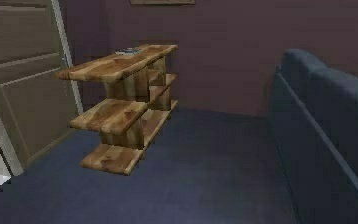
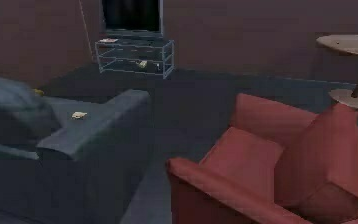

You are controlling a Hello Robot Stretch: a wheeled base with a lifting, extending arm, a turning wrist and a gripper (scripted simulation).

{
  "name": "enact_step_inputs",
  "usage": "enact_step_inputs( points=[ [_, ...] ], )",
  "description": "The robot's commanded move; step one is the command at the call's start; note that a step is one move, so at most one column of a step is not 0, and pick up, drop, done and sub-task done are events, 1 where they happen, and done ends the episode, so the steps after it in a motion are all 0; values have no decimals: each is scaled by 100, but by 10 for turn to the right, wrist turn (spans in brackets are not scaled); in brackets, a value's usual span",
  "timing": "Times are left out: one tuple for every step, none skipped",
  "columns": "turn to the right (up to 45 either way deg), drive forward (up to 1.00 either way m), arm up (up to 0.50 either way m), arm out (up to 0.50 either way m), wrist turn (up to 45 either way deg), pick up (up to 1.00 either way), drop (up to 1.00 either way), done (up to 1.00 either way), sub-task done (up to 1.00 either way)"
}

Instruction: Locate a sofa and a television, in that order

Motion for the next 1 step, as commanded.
enact_step_inputs(
  points=[
    [-450,0,0,0,0,0,0,0,0]
  ],
)
